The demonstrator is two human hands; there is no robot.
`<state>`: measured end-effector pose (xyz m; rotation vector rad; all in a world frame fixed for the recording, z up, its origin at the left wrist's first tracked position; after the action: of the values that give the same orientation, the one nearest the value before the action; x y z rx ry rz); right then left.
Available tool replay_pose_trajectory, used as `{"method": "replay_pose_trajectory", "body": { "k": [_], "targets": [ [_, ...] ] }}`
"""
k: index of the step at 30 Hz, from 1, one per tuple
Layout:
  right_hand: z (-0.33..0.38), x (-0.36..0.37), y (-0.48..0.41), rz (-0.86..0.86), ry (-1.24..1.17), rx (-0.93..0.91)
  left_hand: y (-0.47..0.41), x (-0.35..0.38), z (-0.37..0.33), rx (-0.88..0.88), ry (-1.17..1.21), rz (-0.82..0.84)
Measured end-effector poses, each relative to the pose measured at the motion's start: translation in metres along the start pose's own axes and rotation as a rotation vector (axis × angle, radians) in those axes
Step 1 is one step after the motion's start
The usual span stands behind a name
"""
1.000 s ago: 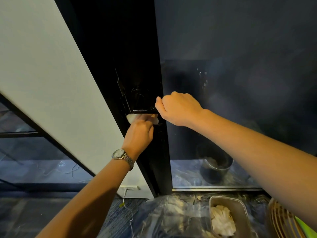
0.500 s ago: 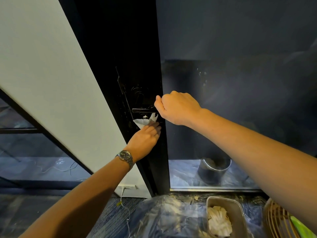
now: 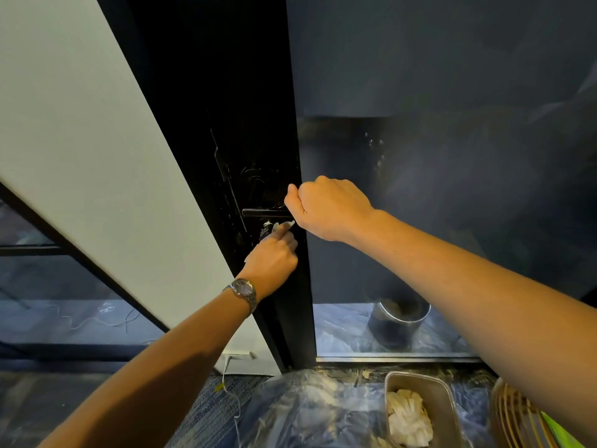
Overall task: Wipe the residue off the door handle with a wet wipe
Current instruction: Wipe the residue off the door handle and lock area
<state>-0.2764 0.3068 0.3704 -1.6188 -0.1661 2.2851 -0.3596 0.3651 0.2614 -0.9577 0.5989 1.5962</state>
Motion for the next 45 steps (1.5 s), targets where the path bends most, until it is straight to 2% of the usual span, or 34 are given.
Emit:
{"method": "replay_pose_trajectory", "body": {
  "k": [3,7,10,12,15,19,21,27,30,32,36,38,40,43,45],
  "targets": [
    [-0.001,0.000,0.000,-0.004,-0.011,-0.005,-0.001,0.006,-0.004,0.054,-0.073,-0.009],
    [0.000,0.000,0.000,-0.005,-0.020,0.002,-0.006,-0.005,0.003,0.012,0.038,-0.154],
    [0.000,0.000,0.000,-0.002,-0.015,0.002,0.001,-0.016,0.017,-0.214,0.246,-0.334],
    [-0.001,0.000,0.001,0.002,-0.016,0.006,0.009,-0.017,0.027,-0.419,0.504,-0.438],
    [-0.001,0.000,0.001,0.007,-0.025,0.007,0.023,-0.016,0.040,-0.834,0.827,-0.458],
    [0.000,-0.001,0.001,0.002,-0.028,0.009,0.036,-0.009,0.037,-1.072,0.999,-0.459],
    [0.000,0.000,0.001,0.003,-0.032,0.004,0.039,-0.008,0.036,-1.071,1.023,-0.447],
    [0.000,0.001,0.001,0.002,-0.029,0.017,0.025,-0.024,0.040,-0.700,0.874,-0.406],
    [0.001,-0.001,0.001,0.000,-0.036,0.024,0.019,-0.023,0.045,-0.629,0.808,-0.338],
    [0.002,-0.001,0.001,0.000,-0.039,0.028,0.018,-0.024,0.047,-0.728,0.864,-0.404],
    [0.001,0.000,0.001,-0.001,-0.044,0.016,0.020,-0.023,0.047,-1.088,1.138,-0.514],
    [0.000,0.000,0.001,-0.004,-0.041,0.011,0.021,-0.023,0.044,-1.160,1.175,-0.536],
    [0.000,0.000,0.000,-0.007,-0.034,0.011,0.021,-0.026,0.039,-1.053,1.065,-0.516],
    [0.000,0.001,0.000,-0.005,-0.028,0.008,0.019,-0.028,0.030,-0.768,0.875,-0.390],
    [0.000,0.001,-0.001,-0.004,-0.026,0.006,0.021,-0.026,0.031,-0.729,0.852,-0.366]
  ]
}}
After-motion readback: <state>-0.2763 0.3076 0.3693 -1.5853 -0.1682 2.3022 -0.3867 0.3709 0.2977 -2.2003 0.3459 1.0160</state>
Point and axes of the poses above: each hand's wrist, its own y-axis away from the middle knuckle, its own x-axis out of the palm, z = x × y, the point moved 3 cm from there along -y, towards the middle knuckle, and after that the axes turned 3 degrees about -z, right-handed, at the moved point
